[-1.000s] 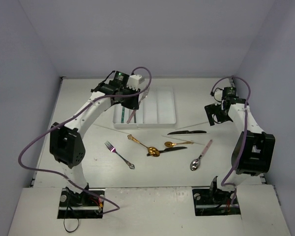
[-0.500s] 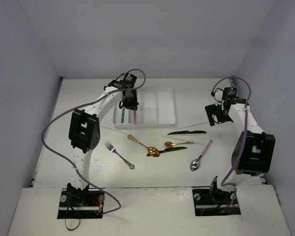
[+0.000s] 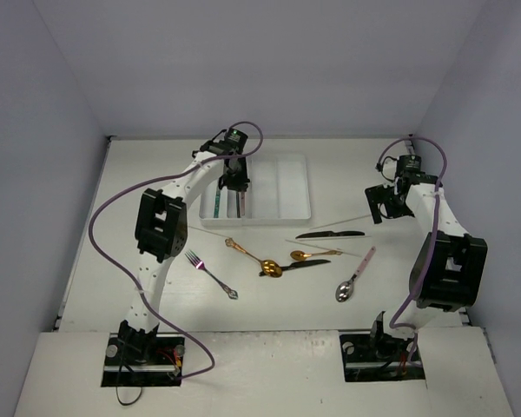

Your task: Sort the eating utensils into containers

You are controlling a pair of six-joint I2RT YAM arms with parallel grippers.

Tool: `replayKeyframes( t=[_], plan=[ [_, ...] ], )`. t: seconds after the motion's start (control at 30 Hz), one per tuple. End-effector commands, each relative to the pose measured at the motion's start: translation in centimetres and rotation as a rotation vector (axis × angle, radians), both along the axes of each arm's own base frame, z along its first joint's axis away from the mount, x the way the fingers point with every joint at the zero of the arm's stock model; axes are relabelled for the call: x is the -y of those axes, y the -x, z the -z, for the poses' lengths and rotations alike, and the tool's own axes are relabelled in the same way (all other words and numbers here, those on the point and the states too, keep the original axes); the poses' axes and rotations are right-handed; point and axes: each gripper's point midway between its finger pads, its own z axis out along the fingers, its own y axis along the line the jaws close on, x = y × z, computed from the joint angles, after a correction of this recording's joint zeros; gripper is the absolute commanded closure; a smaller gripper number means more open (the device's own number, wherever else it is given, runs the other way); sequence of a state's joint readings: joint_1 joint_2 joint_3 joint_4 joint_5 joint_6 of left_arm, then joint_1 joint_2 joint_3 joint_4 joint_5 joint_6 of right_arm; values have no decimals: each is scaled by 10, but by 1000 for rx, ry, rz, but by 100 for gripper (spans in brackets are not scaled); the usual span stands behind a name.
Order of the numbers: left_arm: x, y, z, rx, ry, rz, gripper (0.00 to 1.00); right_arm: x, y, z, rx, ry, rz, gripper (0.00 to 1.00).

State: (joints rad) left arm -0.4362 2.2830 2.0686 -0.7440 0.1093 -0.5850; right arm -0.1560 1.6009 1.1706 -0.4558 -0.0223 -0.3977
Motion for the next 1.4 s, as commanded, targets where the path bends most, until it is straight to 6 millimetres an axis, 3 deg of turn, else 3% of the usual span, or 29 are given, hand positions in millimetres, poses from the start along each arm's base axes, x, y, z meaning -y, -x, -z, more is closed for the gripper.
replayKeyframes(
  t=[0.0, 0.07, 0.13, 0.2, 0.3, 0.33, 0.47, 0.57, 0.7, 0.8, 1.0, 1.37],
  plan=[
    [2, -20, -41, 112, 44, -8, 72, 8, -6, -16, 32, 22, 19, 0],
    [5, -22, -44, 126, 49, -3, 52, 8, -7, -16, 32, 22, 20, 0],
    [6, -22, -47, 135, 53, 5, 46, 8, -8, -15, 29, 19, 20, 0],
    [6, -22, -47, 138, 54, 12, 44, 8, -8, -15, 29, 18, 20, 0],
    [8, -16, -69, 173, 99, 69, 46, 8, -9, -17, 36, 22, 17, 0],
    [8, -6, -81, 185, 132, 103, 50, 8, -8, -17, 35, 22, 17, 0],
    [-21, 4, -129, 353, 256, 220, 54, 8, -6, -21, 43, 27, 3, 0],
    [-76, 24, -142, 381, 371, 241, 54, 5, -6, -20, 42, 15, -8, 0],
    [-143, 61, -116, 281, 316, 302, 55, -1, -11, -14, 33, -14, -17, 0],
    [-165, 92, -98, 266, 292, 389, 58, -5, -19, -11, 30, -30, -28, 0],
    [-152, 145, -59, 207, 381, 568, 62, -13, -33, -7, 24, -47, -43, 0],
    [-146, 173, -19, 116, 433, 612, 67, -23, -33, -6, 16, -42, -65, 1]
  ],
)
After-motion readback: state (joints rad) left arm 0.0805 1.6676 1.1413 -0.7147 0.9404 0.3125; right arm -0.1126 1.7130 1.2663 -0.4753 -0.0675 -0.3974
